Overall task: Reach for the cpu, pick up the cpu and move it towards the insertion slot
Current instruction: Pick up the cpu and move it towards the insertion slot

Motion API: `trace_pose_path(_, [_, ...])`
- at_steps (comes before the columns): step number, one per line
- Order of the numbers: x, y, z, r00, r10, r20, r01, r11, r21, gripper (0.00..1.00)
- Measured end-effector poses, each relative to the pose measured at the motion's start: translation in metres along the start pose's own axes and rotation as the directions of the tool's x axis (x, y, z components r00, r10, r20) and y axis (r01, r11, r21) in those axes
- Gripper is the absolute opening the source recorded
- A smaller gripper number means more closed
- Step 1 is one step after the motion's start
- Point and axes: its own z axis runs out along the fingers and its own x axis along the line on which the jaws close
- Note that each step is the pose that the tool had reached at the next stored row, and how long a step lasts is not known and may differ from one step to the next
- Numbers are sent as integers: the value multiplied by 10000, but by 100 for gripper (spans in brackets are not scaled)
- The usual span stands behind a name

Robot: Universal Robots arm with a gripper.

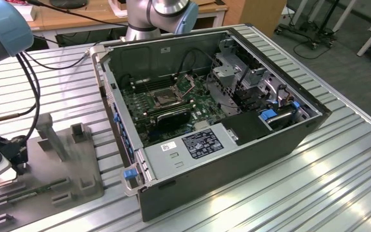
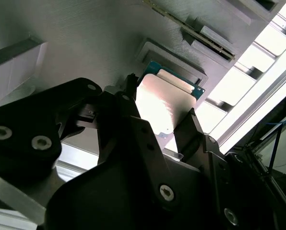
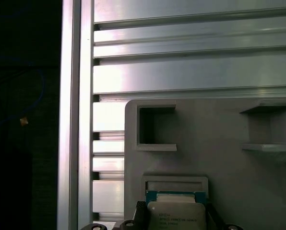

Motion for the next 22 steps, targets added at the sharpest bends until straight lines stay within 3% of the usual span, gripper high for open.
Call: trace_pose_path(22, [-8,4,-63,10000,16,-4,-16,10000,-1,55])
